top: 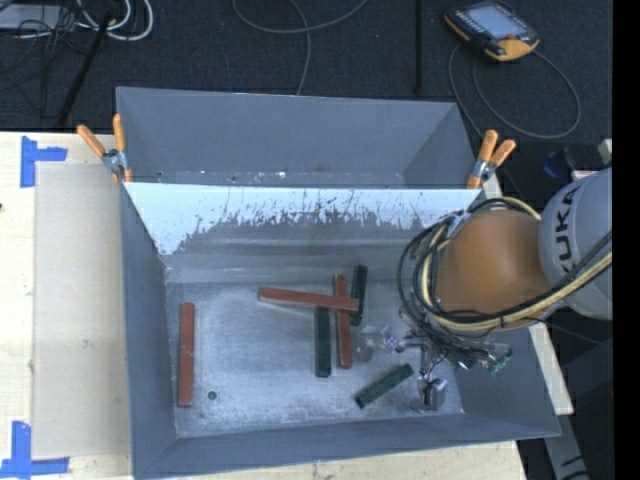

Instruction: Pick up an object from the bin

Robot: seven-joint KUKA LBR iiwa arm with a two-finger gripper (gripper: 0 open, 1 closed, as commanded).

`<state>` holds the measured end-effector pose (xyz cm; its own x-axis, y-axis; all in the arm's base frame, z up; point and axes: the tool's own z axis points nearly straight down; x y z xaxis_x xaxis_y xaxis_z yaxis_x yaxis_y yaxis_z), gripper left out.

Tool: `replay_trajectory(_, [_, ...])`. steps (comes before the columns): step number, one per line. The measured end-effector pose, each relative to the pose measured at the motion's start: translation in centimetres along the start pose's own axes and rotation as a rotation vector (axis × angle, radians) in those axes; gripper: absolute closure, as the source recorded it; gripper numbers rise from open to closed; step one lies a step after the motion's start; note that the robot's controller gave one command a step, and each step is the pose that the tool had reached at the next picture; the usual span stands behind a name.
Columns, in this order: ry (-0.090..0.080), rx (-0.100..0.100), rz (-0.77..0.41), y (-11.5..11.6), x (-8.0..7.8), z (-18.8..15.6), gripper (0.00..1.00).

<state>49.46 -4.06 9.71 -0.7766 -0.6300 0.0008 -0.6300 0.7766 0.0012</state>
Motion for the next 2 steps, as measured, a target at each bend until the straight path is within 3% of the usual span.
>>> replay_trajectory(1, [0.001, -0.002, -0.033, -0.91, -0.19, 2.76, 1.00])
replay_trajectory(2, [0.001, -0.001, -0.033, -0.90, -0.20, 2.76, 1.00])
